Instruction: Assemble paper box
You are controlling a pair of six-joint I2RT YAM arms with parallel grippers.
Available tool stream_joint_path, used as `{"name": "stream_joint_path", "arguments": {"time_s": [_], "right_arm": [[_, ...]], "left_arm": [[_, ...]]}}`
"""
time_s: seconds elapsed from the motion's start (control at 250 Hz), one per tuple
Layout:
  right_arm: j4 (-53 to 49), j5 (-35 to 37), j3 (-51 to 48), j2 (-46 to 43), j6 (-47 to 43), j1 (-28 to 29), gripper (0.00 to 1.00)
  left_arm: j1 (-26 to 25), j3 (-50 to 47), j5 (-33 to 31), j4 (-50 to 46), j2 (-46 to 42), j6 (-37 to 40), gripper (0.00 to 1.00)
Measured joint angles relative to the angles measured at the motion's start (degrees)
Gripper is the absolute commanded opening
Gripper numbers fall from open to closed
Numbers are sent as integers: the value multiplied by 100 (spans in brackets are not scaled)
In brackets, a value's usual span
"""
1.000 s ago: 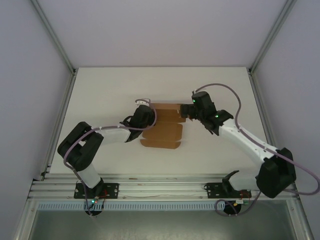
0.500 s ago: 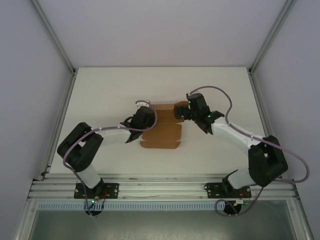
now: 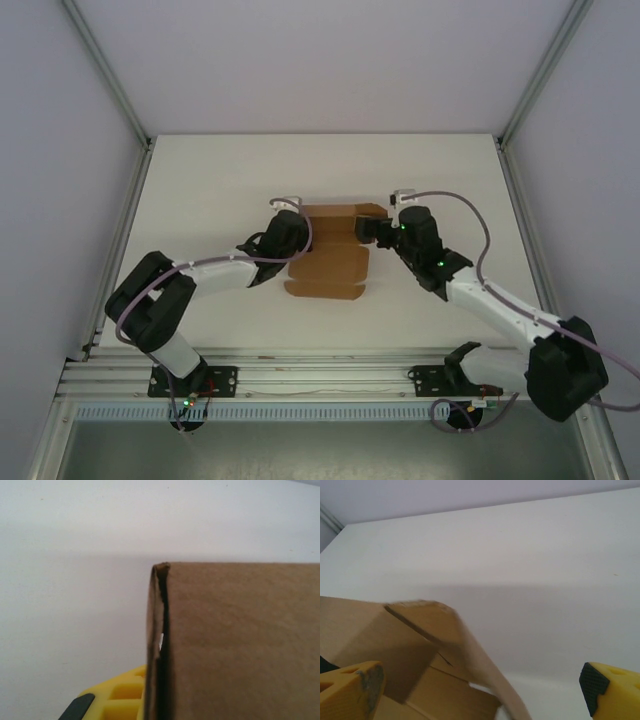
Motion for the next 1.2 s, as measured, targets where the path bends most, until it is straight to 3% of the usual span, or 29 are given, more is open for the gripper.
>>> {"name": "stream_joint_path", "arguments": {"time_s": [0.232,0.644,0.847,1.203], "right_arm": [[-881,531,-345,-710,173,-7,100],[-977,625,-496,-422,446,-157,100],[-450,372,-518,-70,417,-382,100],[350,-769,-514,592,131,-391,100]], "left_arm": [[2,9,-4,-153,-363,-42,0],[2,94,107,-409,-424,-17,0],[2,94,195,-376,-352,-20,0],[2,140,608,-269,105,-66,0]]}}
